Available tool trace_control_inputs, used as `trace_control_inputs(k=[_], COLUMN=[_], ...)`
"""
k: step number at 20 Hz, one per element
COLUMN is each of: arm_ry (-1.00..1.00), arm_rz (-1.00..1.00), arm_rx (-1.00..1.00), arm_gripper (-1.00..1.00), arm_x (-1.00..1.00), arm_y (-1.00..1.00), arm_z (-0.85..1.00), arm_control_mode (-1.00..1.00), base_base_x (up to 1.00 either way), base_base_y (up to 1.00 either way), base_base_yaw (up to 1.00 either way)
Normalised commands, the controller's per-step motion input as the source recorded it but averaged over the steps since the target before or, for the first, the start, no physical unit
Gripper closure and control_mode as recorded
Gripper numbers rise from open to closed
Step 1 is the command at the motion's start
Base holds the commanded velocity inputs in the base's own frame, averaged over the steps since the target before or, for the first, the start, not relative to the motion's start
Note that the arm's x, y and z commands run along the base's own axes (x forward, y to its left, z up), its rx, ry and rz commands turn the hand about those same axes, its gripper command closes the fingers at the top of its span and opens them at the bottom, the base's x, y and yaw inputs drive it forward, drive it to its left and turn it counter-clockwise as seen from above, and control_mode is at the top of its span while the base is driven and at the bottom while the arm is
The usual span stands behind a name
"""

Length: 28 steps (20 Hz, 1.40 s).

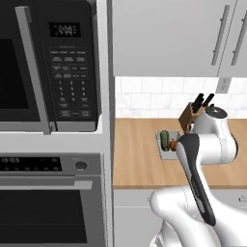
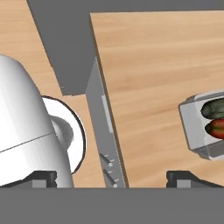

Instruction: Take the meat container that has the fish and place it on the second highest rack of the freezer. Then take the vegetable container that has the bell pepper and cucumber and place it on the highest rack of the freezer.

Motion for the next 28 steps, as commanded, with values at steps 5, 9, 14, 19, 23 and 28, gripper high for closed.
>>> trace_control_inputs(k=[5,9,14,19,23,28], arm_ry=[-0.03,0.0,0.0,0.02,0.0,0.0], arm_rz=[0.12,0.2,0.22,0.14,0.13,0.11], arm_rx=[0.0,0.06,-0.02,-0.03,0.01,0.0], arm_gripper=[-1.0,-1.0,-1.0,-1.0,-1.0,-1.0], arm_x=[0.19,0.64,0.52,0.54,0.55,0.64], arm_y=[-0.32,-0.58,-0.21,-0.13,-0.15,-0.09], arm_z=[-0.18,-0.19,-0.2,-0.19,-0.24,-0.12], arm_control_mode=[-1.0,-1.0,-1.0,-1.0,-1.0,-1.0], base_base_x=[0.0,0.0,0.0,0.0,0.0,0.0], base_base_y=[0.0,0.0,0.0,0.0,0.0,0.0], base_base_yaw=[0.0,0.0,0.0,0.0,0.0,0.0])
